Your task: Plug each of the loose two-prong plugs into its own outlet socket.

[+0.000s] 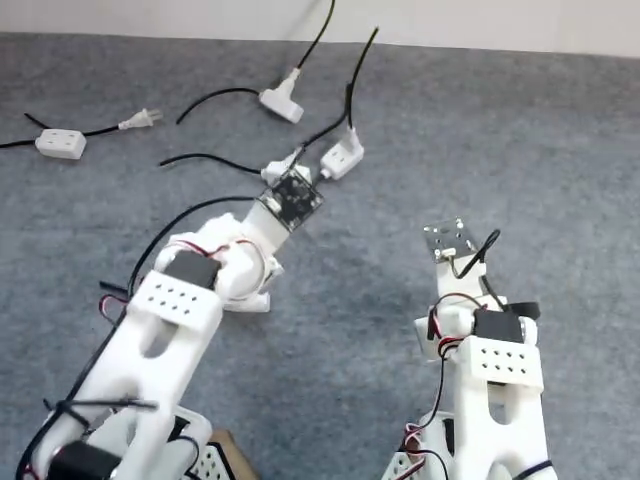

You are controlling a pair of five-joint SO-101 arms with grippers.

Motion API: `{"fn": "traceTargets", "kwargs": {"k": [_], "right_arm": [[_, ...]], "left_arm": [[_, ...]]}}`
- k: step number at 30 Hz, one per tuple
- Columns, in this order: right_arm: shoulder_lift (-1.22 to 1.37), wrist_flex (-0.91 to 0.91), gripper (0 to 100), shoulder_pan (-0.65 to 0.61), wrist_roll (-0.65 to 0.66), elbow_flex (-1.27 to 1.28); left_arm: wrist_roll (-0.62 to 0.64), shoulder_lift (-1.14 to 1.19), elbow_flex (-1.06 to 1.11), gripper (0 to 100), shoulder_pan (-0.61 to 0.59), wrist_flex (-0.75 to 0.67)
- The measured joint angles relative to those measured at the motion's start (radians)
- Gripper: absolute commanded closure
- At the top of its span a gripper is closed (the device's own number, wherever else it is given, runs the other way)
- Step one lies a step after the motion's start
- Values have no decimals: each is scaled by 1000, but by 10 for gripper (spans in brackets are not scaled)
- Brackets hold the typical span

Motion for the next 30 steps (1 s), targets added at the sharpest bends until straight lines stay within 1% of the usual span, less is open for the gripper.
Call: {"fn": "traceTargets", "kwargs": {"k": [4, 7, 10, 14, 17, 19, 23, 25, 30], "right_arm": [[0, 0, 453, 0, 0, 0], [0, 0, 453, 0, 0, 0], [0, 0, 453, 0, 0, 0], [0, 0, 453, 0, 0, 0], [0, 0, 453, 0, 0, 0], [0, 0, 453, 0, 0, 0], [0, 0, 453, 0, 0, 0], [0, 0, 453, 0, 0, 0], [0, 0, 453, 0, 0, 0]], "left_arm": [[-5, 84, -8, 744, -21, -12], [-5, 169, -14, 743, -51, -69], [-5, 281, -72, 742, -89, -101], [-2, 431, -163, 744, -106, -117], [37, 519, -227, 746, -106, -118], [55, 560, -256, 778, -106, -118], [71, 585, -272, 910, -104, -118], [71, 585, -273, 956, -103, -118], [64, 595, -273, 990, -104, -118]]}}
